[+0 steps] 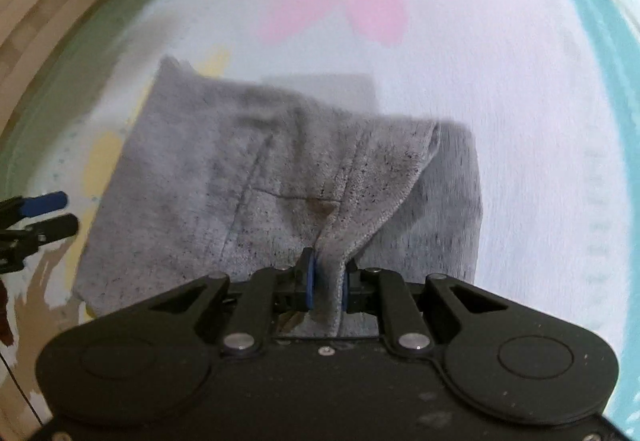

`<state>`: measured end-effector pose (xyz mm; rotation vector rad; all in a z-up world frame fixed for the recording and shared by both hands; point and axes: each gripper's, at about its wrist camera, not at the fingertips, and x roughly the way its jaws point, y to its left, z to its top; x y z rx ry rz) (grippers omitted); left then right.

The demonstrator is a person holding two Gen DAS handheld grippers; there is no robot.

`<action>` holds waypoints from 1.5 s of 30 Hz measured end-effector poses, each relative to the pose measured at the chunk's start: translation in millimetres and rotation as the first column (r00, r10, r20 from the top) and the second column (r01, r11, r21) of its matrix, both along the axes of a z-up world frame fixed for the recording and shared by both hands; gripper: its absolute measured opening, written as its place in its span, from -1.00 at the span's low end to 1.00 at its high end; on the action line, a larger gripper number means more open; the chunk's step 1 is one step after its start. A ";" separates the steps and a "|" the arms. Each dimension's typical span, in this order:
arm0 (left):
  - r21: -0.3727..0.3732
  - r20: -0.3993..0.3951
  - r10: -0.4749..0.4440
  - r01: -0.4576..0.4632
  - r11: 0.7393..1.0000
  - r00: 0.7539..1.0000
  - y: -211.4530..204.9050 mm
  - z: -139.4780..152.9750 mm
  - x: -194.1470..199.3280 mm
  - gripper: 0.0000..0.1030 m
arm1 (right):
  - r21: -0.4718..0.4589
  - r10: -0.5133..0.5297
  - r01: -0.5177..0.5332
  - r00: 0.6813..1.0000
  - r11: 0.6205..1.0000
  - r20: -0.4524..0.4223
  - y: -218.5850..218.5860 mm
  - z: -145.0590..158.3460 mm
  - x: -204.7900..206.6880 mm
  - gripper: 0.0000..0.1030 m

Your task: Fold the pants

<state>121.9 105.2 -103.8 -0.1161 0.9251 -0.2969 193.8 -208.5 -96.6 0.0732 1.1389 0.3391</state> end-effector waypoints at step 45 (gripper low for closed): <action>0.076 -0.166 0.003 0.010 0.997 0.986 -43.2 -37.5 25.9 0.52 | -0.187 0.049 -0.008 0.976 0.982 0.214 14.9 -13.2 14.0 -0.31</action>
